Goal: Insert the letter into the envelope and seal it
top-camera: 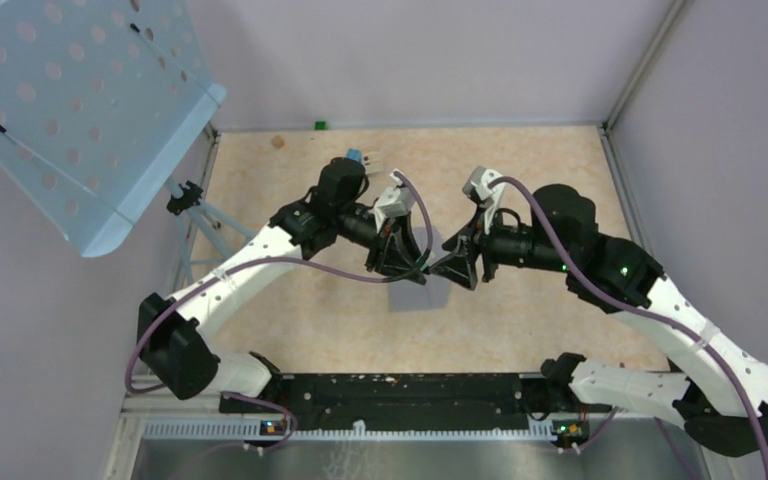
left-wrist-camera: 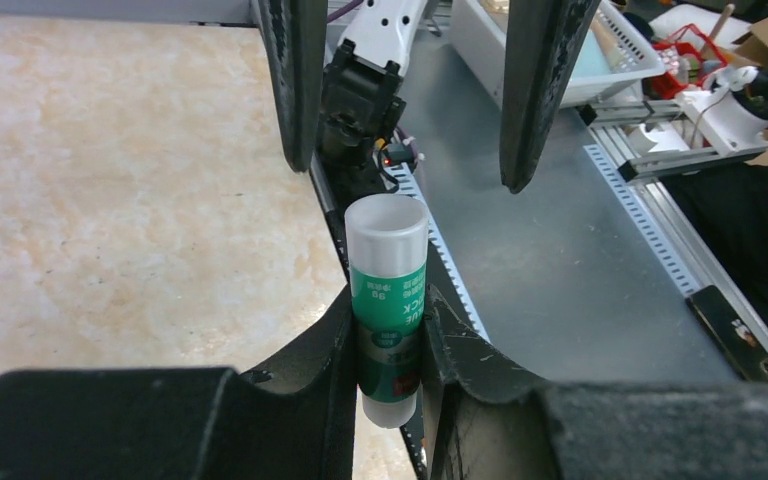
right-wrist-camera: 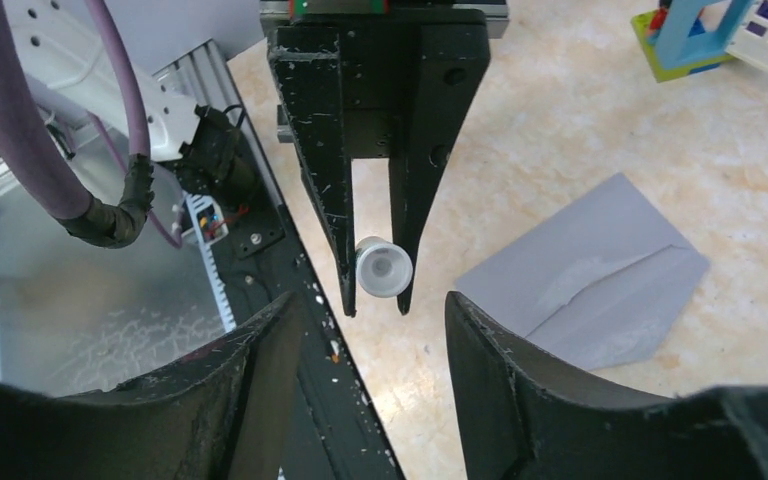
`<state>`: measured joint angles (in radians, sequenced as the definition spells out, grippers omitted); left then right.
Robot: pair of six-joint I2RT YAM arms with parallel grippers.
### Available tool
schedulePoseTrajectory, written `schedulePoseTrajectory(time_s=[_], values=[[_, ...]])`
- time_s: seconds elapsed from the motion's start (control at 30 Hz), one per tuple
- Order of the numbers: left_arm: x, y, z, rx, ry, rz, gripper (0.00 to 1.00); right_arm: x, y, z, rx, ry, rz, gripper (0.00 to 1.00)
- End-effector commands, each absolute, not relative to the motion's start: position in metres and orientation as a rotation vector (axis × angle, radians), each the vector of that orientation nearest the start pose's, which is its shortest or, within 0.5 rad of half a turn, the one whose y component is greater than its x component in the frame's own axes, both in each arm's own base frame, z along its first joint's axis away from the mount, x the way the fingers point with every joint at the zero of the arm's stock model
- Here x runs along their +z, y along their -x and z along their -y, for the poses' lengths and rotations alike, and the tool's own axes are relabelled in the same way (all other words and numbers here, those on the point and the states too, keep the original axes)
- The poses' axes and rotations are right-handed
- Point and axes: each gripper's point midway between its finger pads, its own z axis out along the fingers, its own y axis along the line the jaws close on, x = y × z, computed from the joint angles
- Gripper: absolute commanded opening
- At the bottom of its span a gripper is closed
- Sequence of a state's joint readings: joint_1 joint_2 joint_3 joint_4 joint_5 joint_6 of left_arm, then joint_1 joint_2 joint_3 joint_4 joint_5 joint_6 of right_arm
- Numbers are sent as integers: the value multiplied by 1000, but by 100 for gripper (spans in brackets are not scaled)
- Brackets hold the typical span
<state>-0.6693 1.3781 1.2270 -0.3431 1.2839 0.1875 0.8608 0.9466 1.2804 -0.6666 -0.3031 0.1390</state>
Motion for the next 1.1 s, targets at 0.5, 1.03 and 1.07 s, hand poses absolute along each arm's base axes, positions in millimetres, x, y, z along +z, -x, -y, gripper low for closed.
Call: schedulePoseTrajectory(time_s=[0.5, 1.03, 1.07], values=[[305, -136, 324, -1698, -1542, -1280, 1, 362, -150, -283, 1026, 976, -1689, 37], [311, -221, 334, -1107, -1230, -1434, 0, 332, -186, -264, 856, 590, -2029, 0], [314, -230, 334, -1021, -1177, -1430, 0, 326, -195, -260, 815, 482, -2090, 0]])
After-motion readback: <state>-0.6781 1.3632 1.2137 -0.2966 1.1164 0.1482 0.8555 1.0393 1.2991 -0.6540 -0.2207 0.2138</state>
